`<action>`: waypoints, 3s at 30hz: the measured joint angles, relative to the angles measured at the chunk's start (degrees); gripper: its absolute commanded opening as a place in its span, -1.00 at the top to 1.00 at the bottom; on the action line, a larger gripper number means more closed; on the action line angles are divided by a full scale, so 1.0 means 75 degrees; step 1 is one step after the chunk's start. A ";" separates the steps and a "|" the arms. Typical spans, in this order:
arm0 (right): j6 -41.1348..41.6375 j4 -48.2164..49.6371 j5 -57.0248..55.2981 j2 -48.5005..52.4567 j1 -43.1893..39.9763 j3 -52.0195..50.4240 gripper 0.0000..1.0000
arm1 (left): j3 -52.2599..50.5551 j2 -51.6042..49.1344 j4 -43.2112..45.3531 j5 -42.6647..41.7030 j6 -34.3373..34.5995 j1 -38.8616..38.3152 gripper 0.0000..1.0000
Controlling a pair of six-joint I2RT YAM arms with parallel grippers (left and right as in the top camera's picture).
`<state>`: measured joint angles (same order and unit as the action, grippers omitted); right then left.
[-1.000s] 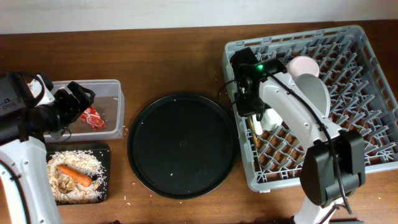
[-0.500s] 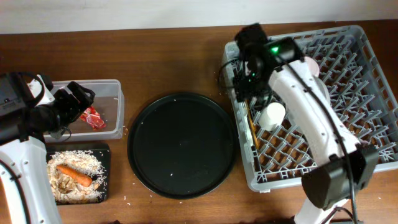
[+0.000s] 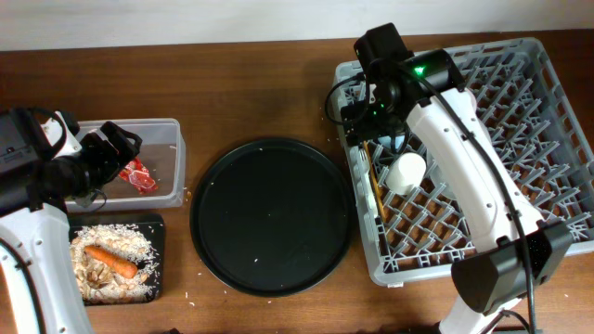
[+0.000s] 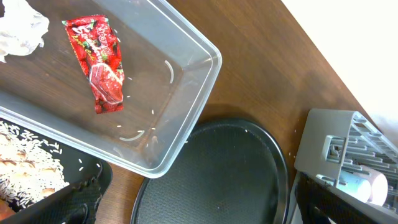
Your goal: Sort waste into correct bins and load items into the dishwasher rack
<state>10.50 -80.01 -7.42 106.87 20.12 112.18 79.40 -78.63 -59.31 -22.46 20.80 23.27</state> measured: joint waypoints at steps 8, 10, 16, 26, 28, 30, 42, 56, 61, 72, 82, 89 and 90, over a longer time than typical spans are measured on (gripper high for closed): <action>-0.0003 0.0070 -0.0029 -0.2200 0.0009 -0.0026 -0.97 | 0.0000 0.0000 0.0003 0.0000 0.0000 0.0000 -0.98; 0.0003 0.0356 -0.0149 -0.3485 0.0009 0.0003 -0.97 | 0.0000 0.0000 -0.0006 -0.0003 0.0000 0.0000 -0.99; 0.0006 0.2241 -0.0350 -0.7982 0.0009 -0.2095 -0.97 | 0.0000 0.0006 -0.0015 -0.0003 0.0000 0.0000 -0.98; 0.0204 0.6851 -0.0431 -1.3819 -0.1204 -0.9474 -0.97 | 0.0003 0.0029 0.0003 0.0000 0.0000 0.0000 -0.98; 0.0434 0.8381 -0.0425 -1.3939 -0.1227 -1.0789 -0.97 | 0.0003 0.0029 0.0003 0.0000 0.0000 0.0000 -0.98; 0.0749 0.9364 -0.0417 -1.3968 -0.1230 -1.2126 -0.97 | 0.0003 0.0029 0.0000 0.0000 0.0000 0.0000 -0.98; 0.1201 1.0949 -0.0408 -1.4128 -0.1355 -1.4778 -0.97 | 0.0003 0.0029 -0.0003 0.0000 0.0000 0.0000 -0.98; -0.0667 1.0147 0.0286 -1.4143 -0.1886 -1.4860 -0.97 | 0.0003 0.0029 -0.0003 0.0000 0.0000 0.0000 -0.98; -0.1877 1.0112 0.0606 -1.4143 -0.1886 -1.4860 -0.97 | 0.0003 0.0029 -0.0003 0.0000 0.0000 0.0000 -0.99; -0.2235 1.0104 0.0644 -1.4143 -0.1886 -1.4860 -0.97 | 0.0003 0.0029 -0.0003 0.0000 0.0000 0.0000 -0.98; -0.2250 1.0101 0.0662 -1.4143 -0.1886 -1.4860 -0.97 | 0.0003 0.0029 -0.0003 0.0000 0.0000 0.0000 -0.98; -0.2261 1.0101 0.0664 -1.4143 -0.1886 -1.4860 -0.97 | 0.0003 0.0029 -0.0003 0.0000 0.0000 0.0000 -0.99; -0.2259 1.0101 0.0664 -1.4143 -0.1886 -1.4860 -0.97 | 0.0003 0.0038 -0.0003 0.0000 0.0000 -0.0003 -0.98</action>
<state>-6.44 -4.25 -2.44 0.80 5.98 0.73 79.42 -78.35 -59.33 -22.46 20.80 23.24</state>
